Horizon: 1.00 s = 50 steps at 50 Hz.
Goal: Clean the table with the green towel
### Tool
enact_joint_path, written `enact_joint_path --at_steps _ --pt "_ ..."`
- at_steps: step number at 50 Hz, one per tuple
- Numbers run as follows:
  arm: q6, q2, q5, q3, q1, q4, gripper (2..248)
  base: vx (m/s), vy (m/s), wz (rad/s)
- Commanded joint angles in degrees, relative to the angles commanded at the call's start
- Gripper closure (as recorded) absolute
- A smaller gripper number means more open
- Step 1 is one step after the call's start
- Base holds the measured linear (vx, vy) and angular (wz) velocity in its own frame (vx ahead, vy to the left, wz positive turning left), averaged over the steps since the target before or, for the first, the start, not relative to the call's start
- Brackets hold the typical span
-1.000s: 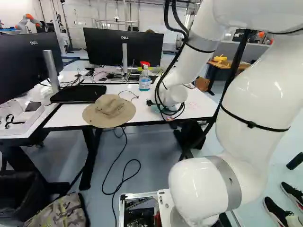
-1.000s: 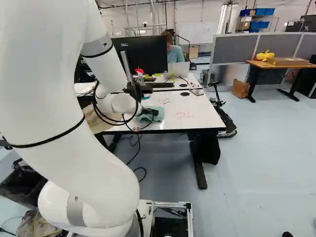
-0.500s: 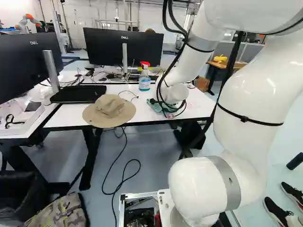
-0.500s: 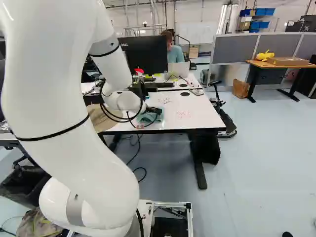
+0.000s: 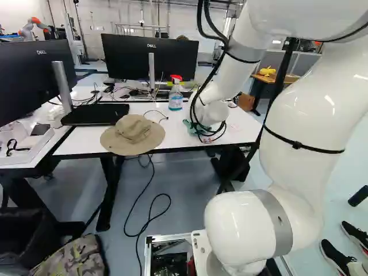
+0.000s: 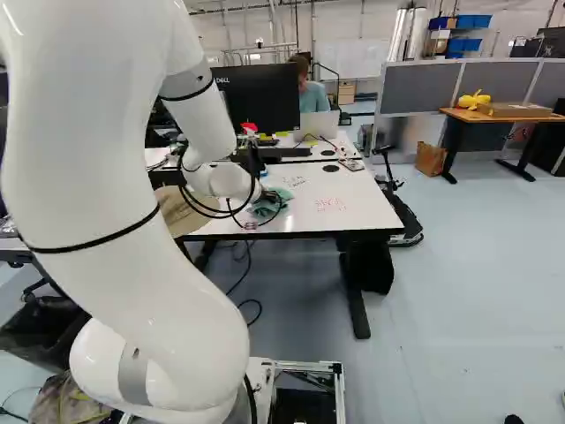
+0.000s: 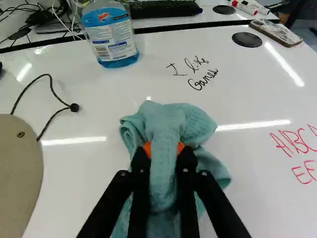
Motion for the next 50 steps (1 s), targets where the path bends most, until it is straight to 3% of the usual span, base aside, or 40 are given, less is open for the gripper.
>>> enact_joint_path --at_steps 17,50 --pt "0.0 2.8 0.0 0.7 -0.4 0.0 201 0.000 0.000 0.000" --pt "0.0 6.0 0.0 0.0 -6.6 0.0 201 0.000 0.000 0.000"
